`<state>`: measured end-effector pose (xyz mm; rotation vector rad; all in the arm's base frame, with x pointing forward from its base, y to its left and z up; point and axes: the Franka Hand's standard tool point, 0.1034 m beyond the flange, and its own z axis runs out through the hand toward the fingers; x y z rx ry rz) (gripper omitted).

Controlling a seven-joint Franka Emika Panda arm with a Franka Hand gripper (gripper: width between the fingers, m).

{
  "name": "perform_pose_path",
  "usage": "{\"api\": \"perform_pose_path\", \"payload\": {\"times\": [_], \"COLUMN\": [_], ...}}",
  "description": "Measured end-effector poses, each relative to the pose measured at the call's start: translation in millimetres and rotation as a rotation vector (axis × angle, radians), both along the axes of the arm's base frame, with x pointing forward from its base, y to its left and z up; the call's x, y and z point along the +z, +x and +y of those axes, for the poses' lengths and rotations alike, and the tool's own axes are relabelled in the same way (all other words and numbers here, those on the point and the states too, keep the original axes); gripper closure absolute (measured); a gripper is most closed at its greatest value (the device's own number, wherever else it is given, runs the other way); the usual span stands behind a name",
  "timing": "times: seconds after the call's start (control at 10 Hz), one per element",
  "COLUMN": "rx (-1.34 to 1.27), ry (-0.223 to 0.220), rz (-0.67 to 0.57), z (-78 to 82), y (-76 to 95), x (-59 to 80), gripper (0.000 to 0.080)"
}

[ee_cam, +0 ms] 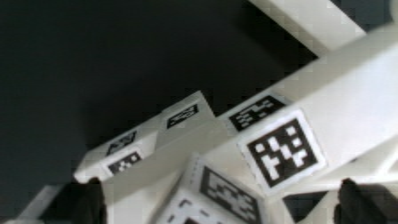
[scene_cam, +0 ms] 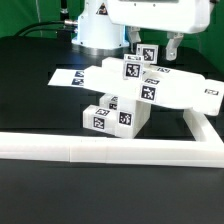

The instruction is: Assemble chair

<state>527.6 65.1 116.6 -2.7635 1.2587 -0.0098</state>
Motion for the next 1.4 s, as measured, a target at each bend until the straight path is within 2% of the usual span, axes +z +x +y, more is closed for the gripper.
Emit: {"api": "perform_pose_path", "payload": {"times": [0.2,0.9,1.1,1.2,1.3,1.4], "rx": [0.217,0.756,0.798,0.799,0.790,0.770], "ry": [-0.057,-0.092,-0.093,-0.093,-0.093,-0.092], "rz": [-0.014,-0.045,-0.048,-0.048,-0.047,-0.046], "z": [1.3,-8.8,-8.8,-8.8,-8.8,-8.8], "y": [3.5,0.4,0.4,0.4,0.4,0.4], "x": [1.7,-5.9,-5.9,-5.9,-5.9,-5.9], "gripper": [0.0151,0.0151,0.0407,0.0407,0.0535,0.0535]}}
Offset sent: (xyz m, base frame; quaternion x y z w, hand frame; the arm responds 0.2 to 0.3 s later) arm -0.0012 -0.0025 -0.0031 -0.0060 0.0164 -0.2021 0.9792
